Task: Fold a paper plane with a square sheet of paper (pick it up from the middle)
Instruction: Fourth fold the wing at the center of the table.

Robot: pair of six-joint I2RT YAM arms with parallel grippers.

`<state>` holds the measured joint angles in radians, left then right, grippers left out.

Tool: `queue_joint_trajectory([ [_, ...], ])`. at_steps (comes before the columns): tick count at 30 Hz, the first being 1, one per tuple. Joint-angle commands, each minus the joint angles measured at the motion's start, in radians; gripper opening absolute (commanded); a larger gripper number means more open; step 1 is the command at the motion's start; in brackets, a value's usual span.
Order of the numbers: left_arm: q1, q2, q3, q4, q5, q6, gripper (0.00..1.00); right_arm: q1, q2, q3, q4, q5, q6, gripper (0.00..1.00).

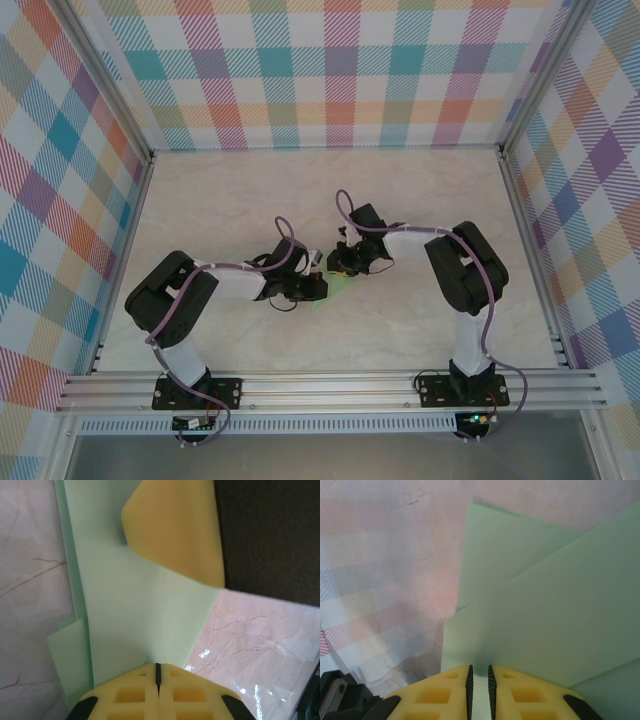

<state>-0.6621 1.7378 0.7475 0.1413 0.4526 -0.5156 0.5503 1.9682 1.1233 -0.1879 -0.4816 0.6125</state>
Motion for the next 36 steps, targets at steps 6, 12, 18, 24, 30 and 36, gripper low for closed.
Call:
queue_joint_trajectory([
  [6,0.01,0.004,-0.092,-0.074,-0.071,0.005,0.0,-0.094,0.068,0.062,0.007,0.062,0.006,0.18],
  [12,0.01,-0.009,-0.111,-0.063,-0.064,-0.007,0.0,-0.156,0.089,0.089,0.01,0.051,-0.006,0.19],
  [18,0.011,-0.019,-0.118,-0.045,-0.045,-0.024,0.0,-0.184,0.043,0.093,0.016,-0.009,-0.024,0.21],
  [24,0.01,-0.059,-0.126,-0.009,-0.019,-0.07,0.03,-0.183,-0.13,-0.005,-0.017,0.002,-0.025,0.26],
  [30,0.01,-0.142,-0.102,-0.028,-0.02,-0.089,0.1,-0.161,-0.28,-0.158,-0.018,0.006,-0.01,0.34],
  [36,0.01,-0.167,-0.03,-0.117,-0.062,-0.04,0.11,-0.116,-0.349,-0.265,0.006,0.029,0.034,0.42],
])
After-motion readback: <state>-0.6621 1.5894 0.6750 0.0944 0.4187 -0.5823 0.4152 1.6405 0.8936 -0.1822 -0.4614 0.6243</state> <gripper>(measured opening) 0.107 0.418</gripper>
